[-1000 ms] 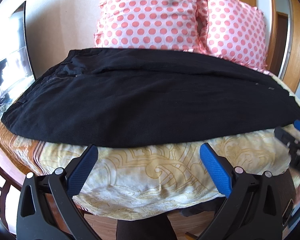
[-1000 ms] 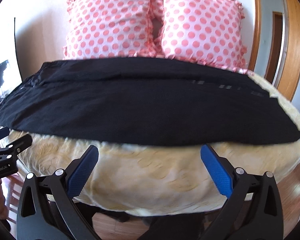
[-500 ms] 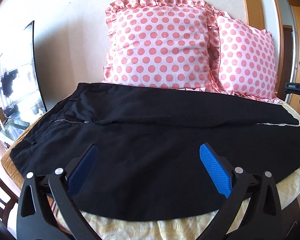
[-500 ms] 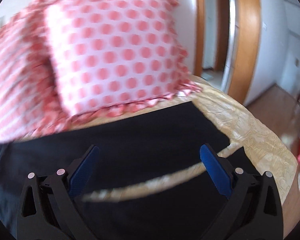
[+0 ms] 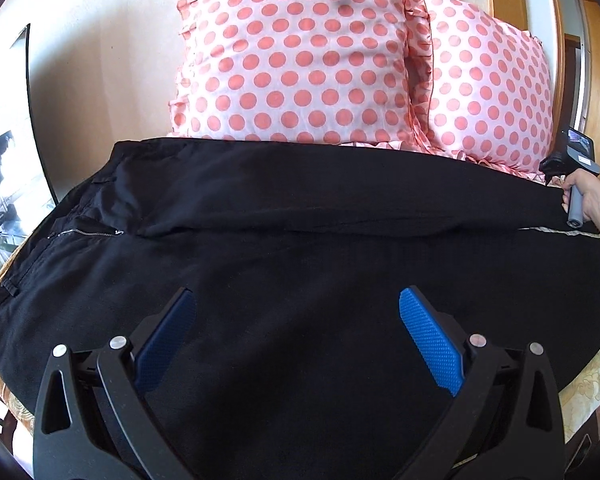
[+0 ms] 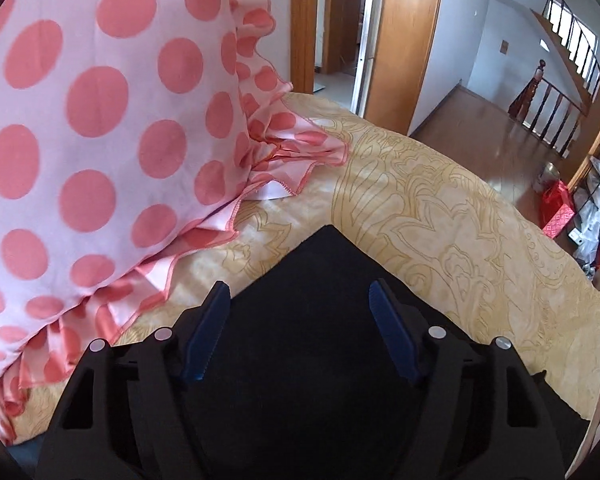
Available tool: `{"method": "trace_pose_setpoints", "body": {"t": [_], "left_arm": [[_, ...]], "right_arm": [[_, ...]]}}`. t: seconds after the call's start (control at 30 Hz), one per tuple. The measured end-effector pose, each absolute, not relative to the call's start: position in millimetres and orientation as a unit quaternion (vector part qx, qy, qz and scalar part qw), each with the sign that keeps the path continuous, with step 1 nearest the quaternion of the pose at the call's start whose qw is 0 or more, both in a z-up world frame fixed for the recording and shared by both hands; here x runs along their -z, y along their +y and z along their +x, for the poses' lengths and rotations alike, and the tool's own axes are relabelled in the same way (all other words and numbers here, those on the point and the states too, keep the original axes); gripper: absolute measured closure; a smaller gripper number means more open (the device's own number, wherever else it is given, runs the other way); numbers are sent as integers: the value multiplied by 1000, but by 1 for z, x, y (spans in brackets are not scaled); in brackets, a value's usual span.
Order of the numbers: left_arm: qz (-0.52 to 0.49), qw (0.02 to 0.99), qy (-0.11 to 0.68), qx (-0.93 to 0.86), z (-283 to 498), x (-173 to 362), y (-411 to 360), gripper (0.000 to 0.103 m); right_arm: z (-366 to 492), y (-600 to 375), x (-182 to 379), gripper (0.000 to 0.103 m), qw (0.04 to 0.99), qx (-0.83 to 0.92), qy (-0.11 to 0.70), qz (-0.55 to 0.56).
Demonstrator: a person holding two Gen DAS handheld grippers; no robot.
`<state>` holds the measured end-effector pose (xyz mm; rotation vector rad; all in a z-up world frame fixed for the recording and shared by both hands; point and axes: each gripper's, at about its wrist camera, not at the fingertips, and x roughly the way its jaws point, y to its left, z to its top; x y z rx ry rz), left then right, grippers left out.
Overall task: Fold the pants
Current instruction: 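Reach the right gripper to the trouser leg hem and close on it, then lift the hem with the right gripper and fold it toward the waistband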
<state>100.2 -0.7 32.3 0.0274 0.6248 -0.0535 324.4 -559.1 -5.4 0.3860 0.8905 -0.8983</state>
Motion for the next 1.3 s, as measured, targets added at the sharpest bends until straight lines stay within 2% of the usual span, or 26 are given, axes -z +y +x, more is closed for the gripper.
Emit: {"method": "trace_pose_setpoints", "body": {"t": [0.2,0.23,0.27,0.3,0.33,0.4,0.5,0.63,0.87,1.07,1.3], "left_arm": [[17,945,325,37,105,-28,-3,2],[17,944,328,38,106,-28,-3,2],[17,943,330,38,107,-27,-3,2],[16,942,333,38,108,-26,-3,2],[14,941,335,39,108,-26,-2,2],[9,941,337,40,108,-26,0,2],[-4,942,332,41,106,-26,5,2],[-11,947,320,36,103,-28,7,2],[4,957,290,26,84,-35,2,2],[0,958,284,41,69,-40,-2,2],[7,961,271,49,56,-48,-10,2]], "right_arm": [[335,-562,14,29,788,416,421,171],[337,-559,13,32,790,412,422,167],[337,-559,13,39,799,397,420,164],[337,-557,11,56,799,401,421,154],[337,-557,11,79,798,405,422,142],[329,-563,10,97,814,373,412,168],[304,-570,5,99,831,336,379,229],[262,-567,-11,100,856,290,342,257],[138,-530,-39,100,898,200,275,279],[50,-495,-19,100,897,178,282,290],[32,-497,-7,97,875,162,299,344]]}}
